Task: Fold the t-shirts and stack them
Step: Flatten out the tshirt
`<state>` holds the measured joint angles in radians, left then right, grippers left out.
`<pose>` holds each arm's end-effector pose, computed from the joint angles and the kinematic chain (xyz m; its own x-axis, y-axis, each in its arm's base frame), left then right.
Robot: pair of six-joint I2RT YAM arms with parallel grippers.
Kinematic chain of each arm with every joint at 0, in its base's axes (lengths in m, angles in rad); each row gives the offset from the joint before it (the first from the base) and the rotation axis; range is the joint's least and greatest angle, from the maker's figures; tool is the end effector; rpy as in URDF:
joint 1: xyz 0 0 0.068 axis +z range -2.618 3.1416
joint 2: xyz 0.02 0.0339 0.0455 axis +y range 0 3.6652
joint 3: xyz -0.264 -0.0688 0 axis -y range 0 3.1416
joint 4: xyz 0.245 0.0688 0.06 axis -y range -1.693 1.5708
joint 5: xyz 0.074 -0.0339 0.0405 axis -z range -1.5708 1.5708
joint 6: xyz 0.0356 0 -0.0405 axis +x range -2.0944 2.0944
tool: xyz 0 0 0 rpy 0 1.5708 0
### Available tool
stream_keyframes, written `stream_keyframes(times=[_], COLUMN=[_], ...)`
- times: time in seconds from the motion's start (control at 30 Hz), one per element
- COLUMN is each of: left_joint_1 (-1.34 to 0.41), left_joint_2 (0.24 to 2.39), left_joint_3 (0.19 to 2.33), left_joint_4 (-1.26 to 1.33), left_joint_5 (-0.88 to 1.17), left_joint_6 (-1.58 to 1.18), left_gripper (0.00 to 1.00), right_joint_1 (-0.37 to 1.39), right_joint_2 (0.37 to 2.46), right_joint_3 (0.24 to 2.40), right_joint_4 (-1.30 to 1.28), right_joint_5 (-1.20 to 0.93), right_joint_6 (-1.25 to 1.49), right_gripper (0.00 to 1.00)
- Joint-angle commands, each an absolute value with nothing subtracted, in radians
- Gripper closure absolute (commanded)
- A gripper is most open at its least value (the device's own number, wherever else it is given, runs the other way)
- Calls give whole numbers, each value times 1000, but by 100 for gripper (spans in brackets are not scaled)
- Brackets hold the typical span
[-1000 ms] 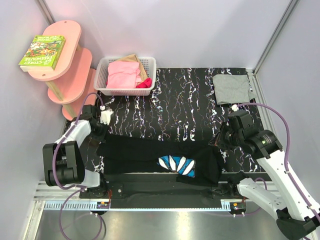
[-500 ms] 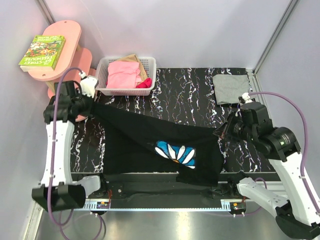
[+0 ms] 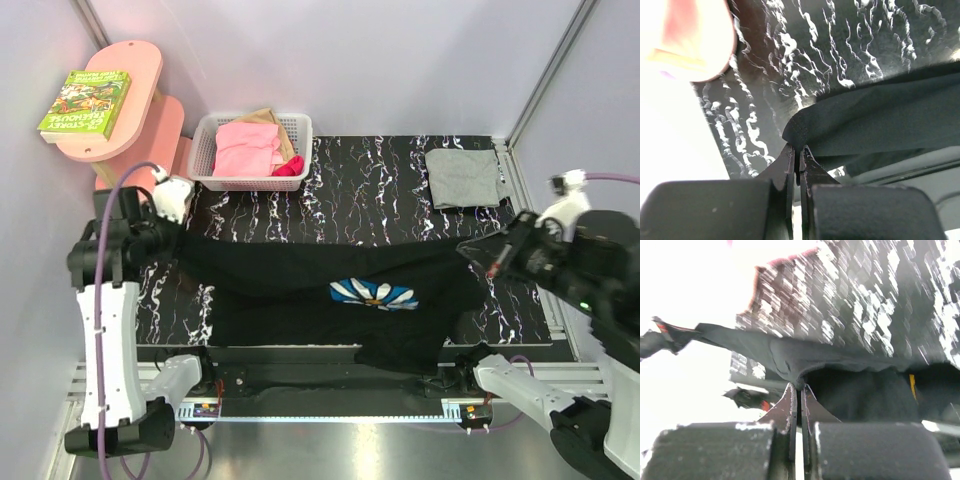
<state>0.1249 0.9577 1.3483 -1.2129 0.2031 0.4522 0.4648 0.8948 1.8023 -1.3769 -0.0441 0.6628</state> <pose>0.1456 0.0110 0.3984 -0.6477 0.3500 -0.6767 0.3304 0.9294 0.1644 0.0495 0.0266 0.4999 -0.6159 0.3788 -0.6907 -0.1319 0.8148 0.5645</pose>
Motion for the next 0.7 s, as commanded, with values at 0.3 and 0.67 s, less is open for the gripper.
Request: stream_keyframes(times=[0.3, 0.67], left_joint_1=[126, 124], left_joint_2=[996, 865], left_joint_3=[2158, 2080], left_joint_4=[-1347, -1375], left_joint_5=[94, 54], left_joint_6=[425, 451], left_gripper=[100, 100], right_joint_1=[469, 434], right_joint_2=[988, 960], right_joint_3=[2307, 2369], right_joint_4=[-1407, -1424], right_joint_5=[-185, -198], right_joint_6=[535, 531], right_gripper=[100, 100])
